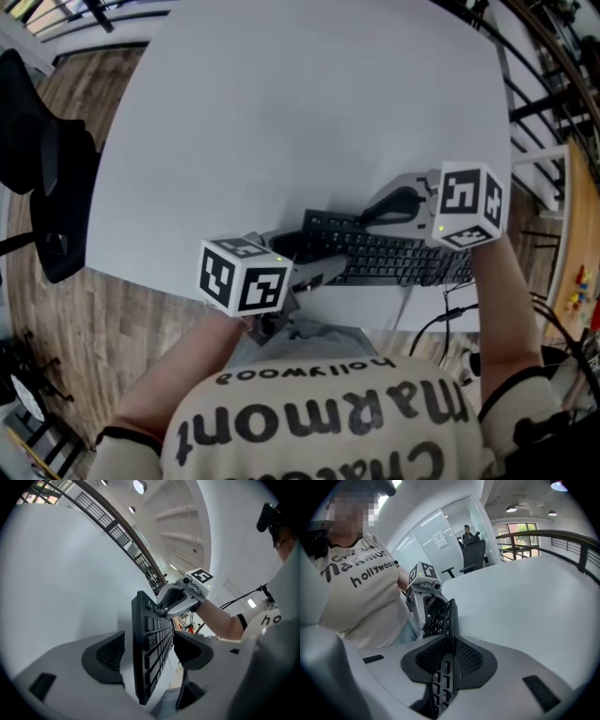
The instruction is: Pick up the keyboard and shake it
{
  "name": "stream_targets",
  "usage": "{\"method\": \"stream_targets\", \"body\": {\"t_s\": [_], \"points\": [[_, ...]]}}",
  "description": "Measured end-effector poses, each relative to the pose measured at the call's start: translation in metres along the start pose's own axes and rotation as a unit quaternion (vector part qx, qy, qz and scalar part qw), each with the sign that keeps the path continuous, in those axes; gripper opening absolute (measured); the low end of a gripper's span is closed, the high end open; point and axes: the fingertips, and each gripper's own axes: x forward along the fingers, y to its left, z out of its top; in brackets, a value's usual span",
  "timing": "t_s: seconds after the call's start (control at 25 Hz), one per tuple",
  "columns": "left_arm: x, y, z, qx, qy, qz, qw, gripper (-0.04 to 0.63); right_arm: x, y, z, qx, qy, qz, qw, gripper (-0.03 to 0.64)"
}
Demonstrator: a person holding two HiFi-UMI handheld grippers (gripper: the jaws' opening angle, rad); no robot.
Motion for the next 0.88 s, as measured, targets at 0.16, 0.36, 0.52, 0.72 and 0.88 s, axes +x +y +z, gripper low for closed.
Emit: {"method": "stream_targets", "body": {"t_s": [0.16,0.36,0.52,0.72,0.88], "points": [[0.008,-0.008,-0.005,0.008,0.018,-0.032,0.9993,0.323,-0.004,0.005,0.005,-0.008,-0.008,-0.005,1.0,0.091],[0.017,-0.015,-0.007,0.023,0.04,-0.058,0.9972,0.306,-0.009,0.007,0.01,-0.013,-0.017,-0.012,1.0,0.058],[0.015,-0.015,-0.008,0.042,0.04,-0.066,0.9961,0.179,-0.003,0.006,0.01,-0.012,-0.013,-0.019,1.0,0.058],[0.024,-0.019,-0.016,0.06,0.071,-0.078,0.9926,0.167,-0.004,0.008,0.008,-0.021,-0.007,-0.021,1.0,0.058],[0.025,-0.014,-0.014,0.056,0.072,-0.092,0.9916,0.167,-0.001,0.005,0.01,-0.022,-0.002,-0.024,0.999,0.058]]}}
